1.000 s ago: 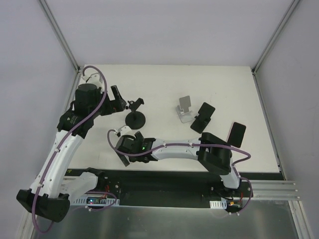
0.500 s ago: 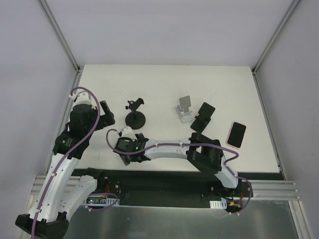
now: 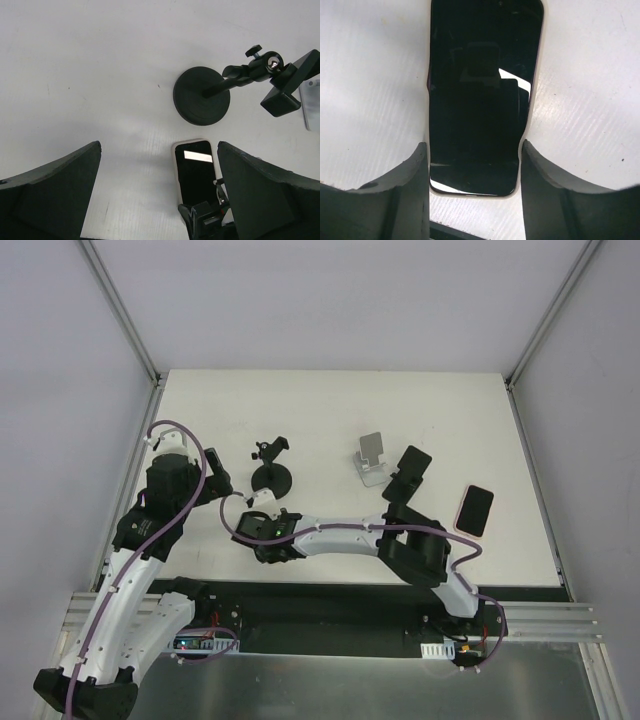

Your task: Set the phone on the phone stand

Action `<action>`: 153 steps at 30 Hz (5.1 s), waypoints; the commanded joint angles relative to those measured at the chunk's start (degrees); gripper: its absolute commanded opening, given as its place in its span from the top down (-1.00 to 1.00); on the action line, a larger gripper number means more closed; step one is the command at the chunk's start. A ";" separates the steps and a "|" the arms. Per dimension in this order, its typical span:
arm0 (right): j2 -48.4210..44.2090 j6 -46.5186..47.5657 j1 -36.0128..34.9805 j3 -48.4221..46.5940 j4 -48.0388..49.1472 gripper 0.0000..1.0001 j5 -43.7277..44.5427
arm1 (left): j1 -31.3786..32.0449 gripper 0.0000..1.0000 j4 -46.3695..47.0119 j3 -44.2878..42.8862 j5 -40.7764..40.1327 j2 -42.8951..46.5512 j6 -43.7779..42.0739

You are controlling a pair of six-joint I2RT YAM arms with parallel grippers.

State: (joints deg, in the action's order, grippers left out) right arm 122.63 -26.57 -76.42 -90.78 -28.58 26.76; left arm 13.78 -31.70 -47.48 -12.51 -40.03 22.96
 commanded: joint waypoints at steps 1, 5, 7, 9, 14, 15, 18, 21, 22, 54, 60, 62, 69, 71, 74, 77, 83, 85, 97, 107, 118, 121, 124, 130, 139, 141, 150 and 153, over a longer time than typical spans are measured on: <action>0.33 0.20 0.13 3.15 -5.09 0.32 1.80 | -0.51 -0.98 1.82 0.73 1.26 0.31 -0.99; -5.79 2.48 -1.45 10.25 1.31 0.84 5.40 | -0.51 -0.98 1.82 1.25 6.35 -0.40 -0.02; -10.27 2.49 -1.80 15.95 5.79 0.99 7.51 | -0.51 -0.98 1.73 1.51 10.73 -0.49 0.94; -13.10 3.10 -1.80 19.22 9.92 0.99 8.82 | -0.51 -0.98 1.65 2.04 14.34 -0.31 2.60; -18.73 3.63 -1.89 24.06 11.00 0.99 10.41 | -0.51 -0.98 1.73 4.33 22.70 0.65 5.60; -19.35 3.89 -1.63 24.51 11.35 0.99 10.59 | -0.51 -0.98 1.65 4.50 23.06 0.74 6.13; -22.69 4.59 -0.32 25.48 10.04 0.91 11.21 | -0.51 -0.98 1.56 4.86 23.06 1.62 6.31; -25.68 9.41 3.63 26.45 11.17 0.32 3.49 | -0.51 -0.98 1.38 4.24 23.23 1.80 6.39; -26.90 10.73 4.26 26.71 11.44 -0.04 2.34 | -0.60 -0.98 1.38 3.63 23.41 1.62 6.31; -10.74 21.04 15.08 12.30 2.21 -0.93 -15.60 | -0.51 -0.98 0.85 2.05 25.70 1.01 7.01; -8.29 19.28 15.43 9.75 -1.12 -0.93 -14.20 | -0.51 -0.98 0.85 2.22 26.05 0.92 6.92; -7.58 17.70 15.78 8.70 -3.22 -0.93 -14.02 | -0.51 -0.98 0.85 2.40 26.22 1.01 6.92; -7.93 13.39 16.48 10.88 -4.56 -0.83 -17.00 | -0.60 -0.98 0.59 2.48 26.84 1.18 7.01; -7.93 12.25 16.57 11.59 -4.56 -0.53 -17.80 | -0.51 -0.98 0.59 2.48 26.84 1.10 7.10; -8.80 11.28 16.05 13.70 -4.21 -0.23 -16.93 | -0.51 -0.98 0.59 2.66 27.10 0.75 7.45; -11.96 10.84 14.56 17.56 -3.25 0.15 -13.51 | -0.51 -0.97 0.15 3.19 28.33 -0.39 8.15; -19.79 9.17 11.13 25.82 2.73 0.39 -11.21 | -0.51 -0.87 0.85 6.70 33.60 -2.51 11.13; -21.99 7.50 10.33 27.58 4.66 0.45 -10.07 | -0.51 -0.84 1.99 8.63 35.61 -2.68 12.10; -32.80 7.49 5.59 42.79 28.29 0.85 -3.66 | 2.65 -0.71 21.24 20.50 46.71 -9.80 24.23; -38.78 10.92 4.97 49.30 37.01 0.99 -3.03 | 9.86 -0.66 30.47 21.56 43.10 -17.52 28.10; -43.17 11.36 4.70 52.20 38.77 0.99 -2.85 | 12.06 -0.61 37.32 23.66 41.16 -20.52 32.58; -43.96 11.45 4.70 53.16 40.43 0.99 -3.30 | 12.41 -0.60 39.61 24.02 41.69 -21.14 33.29; -44.67 11.71 4.70 54.04 41.84 0.99 -3.56 | 12.67 -0.59 41.62 24.11 42.83 -22.71 33.99; -44.23 11.37 4.70 53.26 40.28 0.99 -3.21 | 13.29 -0.53 42.43 24.10 43.73 -25.45 36.71; -37.04 8.46 5.40 38.07 15.16 -0.93 -3.82 | 13.20 -0.78 24.96 29.74 22.20 3.60 39.62; -34.84 8.11 5.50 32.54 8.40 -0.93 -4.00 | 13.11 -0.82 17.77 28.68 17.89 7.67 38.39; -22.26 4.77 6.37 17.40 -8.77 -0.93 -8.65 | 13.03 -0.86 3.85 21.83 5.67 22.71 35.40; -20.77 4.94 7.16 16.95 -8.87 -0.93 -9.35 | 13.03 -0.86 1.21 19.54 3.47 25.26 34.17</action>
State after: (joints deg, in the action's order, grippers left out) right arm 100.44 -20.23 -70.43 -71.40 -30.28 19.49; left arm 26.65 -24.60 -23.81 -2.28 -17.23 60.05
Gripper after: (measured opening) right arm 0.965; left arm 0.928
